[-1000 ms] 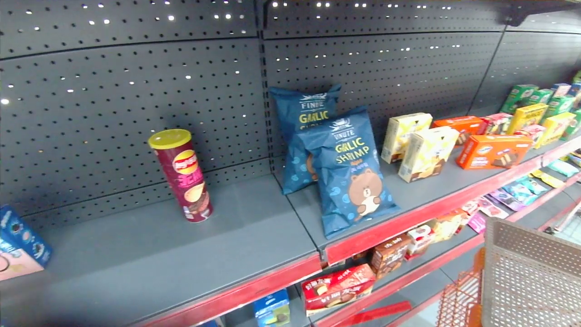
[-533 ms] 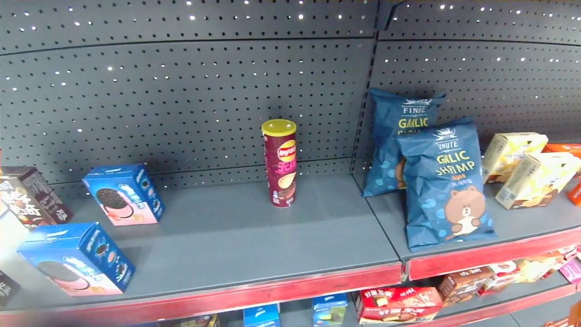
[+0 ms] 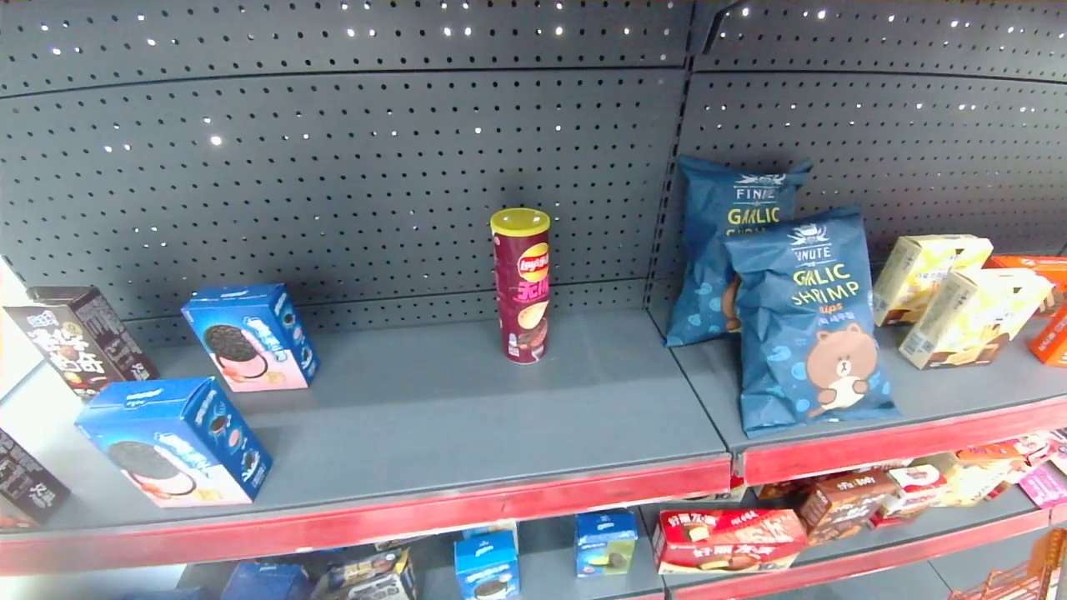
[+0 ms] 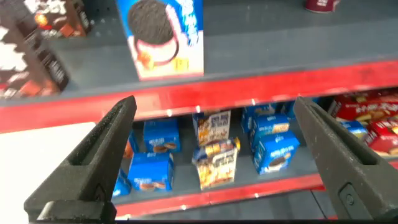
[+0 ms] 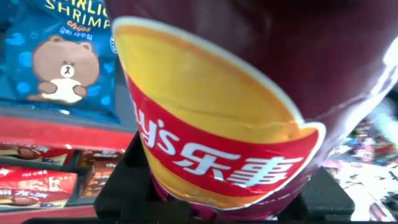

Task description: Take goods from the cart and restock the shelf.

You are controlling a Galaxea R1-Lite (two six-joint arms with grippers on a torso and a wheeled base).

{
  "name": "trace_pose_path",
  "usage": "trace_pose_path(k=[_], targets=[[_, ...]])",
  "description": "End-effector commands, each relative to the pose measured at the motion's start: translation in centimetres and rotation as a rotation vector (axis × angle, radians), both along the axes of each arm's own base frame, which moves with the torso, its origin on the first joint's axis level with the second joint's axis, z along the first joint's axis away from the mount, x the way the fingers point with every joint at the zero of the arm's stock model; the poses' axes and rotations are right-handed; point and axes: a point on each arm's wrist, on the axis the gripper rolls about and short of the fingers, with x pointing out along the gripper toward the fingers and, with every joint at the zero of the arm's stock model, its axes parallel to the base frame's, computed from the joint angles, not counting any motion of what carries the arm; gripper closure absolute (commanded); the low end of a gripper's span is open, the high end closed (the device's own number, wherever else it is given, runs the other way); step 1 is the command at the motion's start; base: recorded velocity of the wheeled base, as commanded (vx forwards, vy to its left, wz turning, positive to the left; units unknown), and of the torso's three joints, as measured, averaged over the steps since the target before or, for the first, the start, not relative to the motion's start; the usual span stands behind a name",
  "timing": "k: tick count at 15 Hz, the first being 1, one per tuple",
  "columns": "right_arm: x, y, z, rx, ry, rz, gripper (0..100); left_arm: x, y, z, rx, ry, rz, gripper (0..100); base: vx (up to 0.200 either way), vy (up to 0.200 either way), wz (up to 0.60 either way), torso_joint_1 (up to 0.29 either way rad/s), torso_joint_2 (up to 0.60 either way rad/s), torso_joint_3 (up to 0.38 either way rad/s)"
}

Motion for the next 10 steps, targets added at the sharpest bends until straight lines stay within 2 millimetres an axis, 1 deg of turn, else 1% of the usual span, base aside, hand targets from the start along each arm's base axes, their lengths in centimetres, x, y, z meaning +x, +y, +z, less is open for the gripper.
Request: trace_pose_path(k=[1,3,8,10], targets=[[0.07,-0.01,-0.24,0.001,0.009,0.002,100,-0.01,0.0,0.03,0.0,-0.002,0.001,0,0.0,0.0,0.0,0.0,0.0,0.0],[0.08,-0.01,-0.26,-0.008,0.009,0.0,100,-0.01,0.0,0.03,0.0,-0.002,0.001,0,0.0,0.0,0.0,0.0,0.0,0.0],[-0.16,0.03,-0.61,-0.016,0.013,-0.003,100,-0.01,0.0,0.03,0.0,-0.002,0.001,0,0.0,0.0,0.6,0.007,0.0,0.0],[-0.2,0.04,-0.73,-0.017,0.015,-0.003,100,0.0,0.0,-0.03,0.0,0.001,0.001,0,0.0,0.0,0.0,0.0,0.0,0.0]])
